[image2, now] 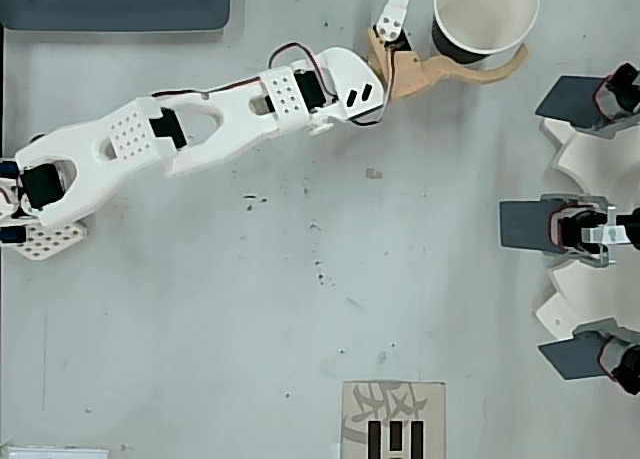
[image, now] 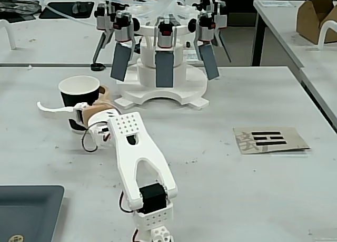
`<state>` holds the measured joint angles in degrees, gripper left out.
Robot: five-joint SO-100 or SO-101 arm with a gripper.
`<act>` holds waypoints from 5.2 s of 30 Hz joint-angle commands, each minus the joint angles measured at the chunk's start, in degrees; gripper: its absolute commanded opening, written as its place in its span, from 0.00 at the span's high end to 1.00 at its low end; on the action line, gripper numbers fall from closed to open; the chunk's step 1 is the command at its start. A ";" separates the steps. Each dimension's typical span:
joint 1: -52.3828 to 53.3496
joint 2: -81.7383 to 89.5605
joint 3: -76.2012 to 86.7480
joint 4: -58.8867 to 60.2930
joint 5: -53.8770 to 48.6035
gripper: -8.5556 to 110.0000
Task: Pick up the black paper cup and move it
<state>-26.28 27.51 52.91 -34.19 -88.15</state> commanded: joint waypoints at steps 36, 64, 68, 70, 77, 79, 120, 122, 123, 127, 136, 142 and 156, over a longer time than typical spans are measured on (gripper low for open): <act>-0.53 1.32 -4.92 0.88 2.29 0.74; -0.35 13.62 6.15 2.29 0.70 0.84; -0.18 18.63 12.04 1.58 0.26 0.85; -0.18 20.92 14.77 0.97 0.18 0.85; -0.09 30.15 28.13 -3.34 0.09 0.85; -0.09 33.22 32.34 -4.57 0.09 0.85; 7.03 79.19 93.08 -20.57 -3.52 0.84; 7.73 80.51 94.57 -20.74 -4.04 0.84; 8.09 81.12 95.36 -20.83 -4.22 0.84; 9.84 83.32 98.09 -21.01 -4.92 0.84; 15.12 84.90 100.20 -21.09 -6.33 0.84; 19.69 82.09 98.09 -21.01 -6.15 0.84; 22.94 73.04 87.19 -19.34 -6.33 0.84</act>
<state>-3.96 100.37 144.76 -53.70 -94.04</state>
